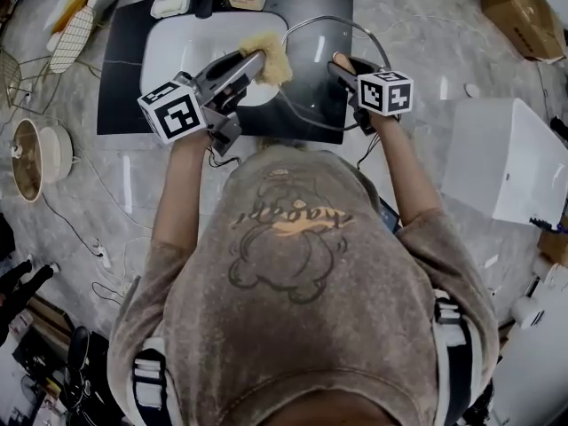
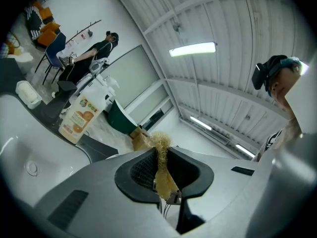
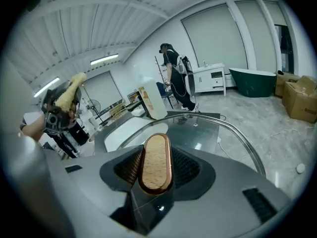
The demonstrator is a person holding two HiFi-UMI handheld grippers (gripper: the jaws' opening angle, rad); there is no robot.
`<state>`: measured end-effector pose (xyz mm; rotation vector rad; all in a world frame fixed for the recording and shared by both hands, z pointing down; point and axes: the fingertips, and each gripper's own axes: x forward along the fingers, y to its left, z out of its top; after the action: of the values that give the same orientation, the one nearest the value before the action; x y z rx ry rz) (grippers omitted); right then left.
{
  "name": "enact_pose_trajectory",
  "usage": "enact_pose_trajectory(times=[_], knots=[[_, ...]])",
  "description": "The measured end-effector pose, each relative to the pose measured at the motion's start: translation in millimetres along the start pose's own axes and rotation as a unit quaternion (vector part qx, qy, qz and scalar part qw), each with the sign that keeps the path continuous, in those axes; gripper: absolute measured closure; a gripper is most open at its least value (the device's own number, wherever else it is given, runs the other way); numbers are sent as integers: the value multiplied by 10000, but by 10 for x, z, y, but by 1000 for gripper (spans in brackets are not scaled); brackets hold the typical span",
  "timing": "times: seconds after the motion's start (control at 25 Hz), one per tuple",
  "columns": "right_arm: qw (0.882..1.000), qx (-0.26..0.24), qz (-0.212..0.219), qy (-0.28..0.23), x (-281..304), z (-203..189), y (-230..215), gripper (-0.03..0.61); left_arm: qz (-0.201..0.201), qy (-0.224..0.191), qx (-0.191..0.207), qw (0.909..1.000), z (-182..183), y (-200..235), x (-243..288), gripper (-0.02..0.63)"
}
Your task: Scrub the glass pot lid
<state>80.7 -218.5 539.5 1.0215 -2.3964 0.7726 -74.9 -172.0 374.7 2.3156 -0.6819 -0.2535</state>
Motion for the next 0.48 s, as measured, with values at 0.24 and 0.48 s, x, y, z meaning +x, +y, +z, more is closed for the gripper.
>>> enact_pose_trajectory(times=[0.24,0.48], knots=[[9990,-186,-69,410,350,-151,-18,400,175,-106,-49,9998,15,87,-138,548],[9973,-288,-43,679,606,-268,15,400,325,-161,-56,9993,4,153,-228,548]])
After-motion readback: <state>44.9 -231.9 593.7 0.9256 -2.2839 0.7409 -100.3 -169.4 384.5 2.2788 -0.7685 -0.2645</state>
